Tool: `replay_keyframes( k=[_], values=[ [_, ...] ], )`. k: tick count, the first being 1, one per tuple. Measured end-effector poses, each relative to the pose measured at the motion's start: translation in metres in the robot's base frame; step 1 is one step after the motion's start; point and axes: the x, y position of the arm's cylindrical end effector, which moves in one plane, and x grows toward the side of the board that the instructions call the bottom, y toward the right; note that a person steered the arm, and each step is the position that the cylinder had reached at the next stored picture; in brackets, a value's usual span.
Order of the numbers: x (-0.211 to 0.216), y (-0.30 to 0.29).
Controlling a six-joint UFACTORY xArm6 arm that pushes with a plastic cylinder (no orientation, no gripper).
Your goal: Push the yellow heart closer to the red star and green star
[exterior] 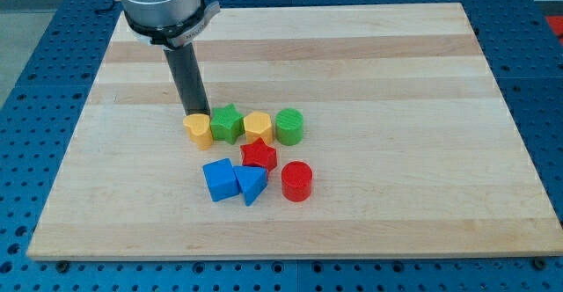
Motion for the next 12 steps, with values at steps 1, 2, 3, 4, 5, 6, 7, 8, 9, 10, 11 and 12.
replay_keyframes(
  k=[1, 2, 3, 4, 5, 6, 7, 8, 9, 10, 11, 12],
  values=[
    [0.006, 0.013],
    [0.010, 0.029],
    [0.011, 0.040],
    [0.005, 0.033],
    [-0.012, 0.016],
    [-0.012, -0.009],
    [0.006, -0.026],
    [0.023, -0.022],
    [0.032, -0.006],
    [0.033, 0.006],
    [0.037, 0.018],
    [0.039, 0.024]
  ],
)
